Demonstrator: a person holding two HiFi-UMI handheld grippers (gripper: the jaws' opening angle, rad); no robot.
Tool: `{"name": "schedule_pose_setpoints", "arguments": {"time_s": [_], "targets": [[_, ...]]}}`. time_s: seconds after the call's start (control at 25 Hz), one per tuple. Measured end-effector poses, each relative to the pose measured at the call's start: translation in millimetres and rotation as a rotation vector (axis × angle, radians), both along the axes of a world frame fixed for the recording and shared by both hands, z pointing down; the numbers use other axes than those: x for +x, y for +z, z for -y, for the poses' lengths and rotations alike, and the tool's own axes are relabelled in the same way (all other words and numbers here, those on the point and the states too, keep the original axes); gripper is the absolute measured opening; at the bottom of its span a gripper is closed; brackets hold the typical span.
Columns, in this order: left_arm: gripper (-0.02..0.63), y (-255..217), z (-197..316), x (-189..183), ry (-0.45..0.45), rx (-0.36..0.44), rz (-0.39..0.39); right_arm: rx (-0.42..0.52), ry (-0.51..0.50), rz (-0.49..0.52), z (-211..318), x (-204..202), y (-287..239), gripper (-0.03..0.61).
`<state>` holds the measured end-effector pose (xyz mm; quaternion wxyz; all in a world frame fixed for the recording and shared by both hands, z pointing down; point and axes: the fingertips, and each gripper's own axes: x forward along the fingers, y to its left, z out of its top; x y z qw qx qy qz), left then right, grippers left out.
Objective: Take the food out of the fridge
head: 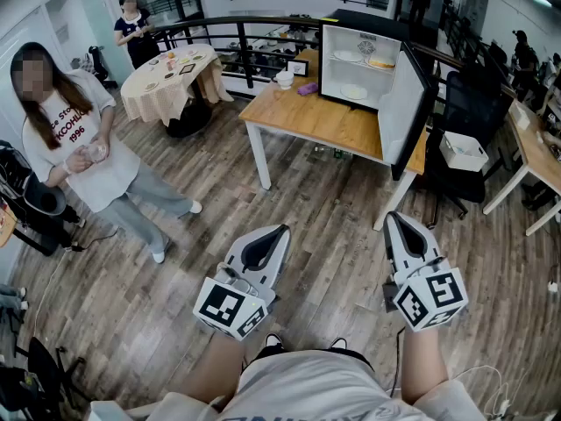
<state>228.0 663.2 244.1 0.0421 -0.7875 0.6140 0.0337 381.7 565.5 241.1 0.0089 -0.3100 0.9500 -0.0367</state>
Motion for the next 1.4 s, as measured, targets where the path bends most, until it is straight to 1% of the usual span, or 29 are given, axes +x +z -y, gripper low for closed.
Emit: {"name": "schedule_pose_setpoints", "arguments": {"time_s": [0.2,0.52,0.76,1.0,1.16,1.4], "targets": [[0.009,3,1,4,-0.005,-0.004,0.001,-0.004,0.003,0.001,3,6,3,0.020],[0.009,5,0,3,-0.008,-0.008,0.004,-0.006,-0.001,0.000,3,4,5,0.020],[0.009,5,0,0,-0.010,-0.013,0.002,-0.035,-0.008,0.046,5,3,4,0.020],[0.009,8,3,-2,-0.005,-0.015,-0.005,-0.036,0.000,0.031,7,2,9,0.020],[0.009,17,1,-15,-0.001,-0.028,-0.016,-0.034,0.010,0.022,5,-10,13,0.020],[0.009,23,-11,-55,0.007,-0.027,-0.013,-0.040,0.023,0.017,-8,-49,22,0.020]]}}
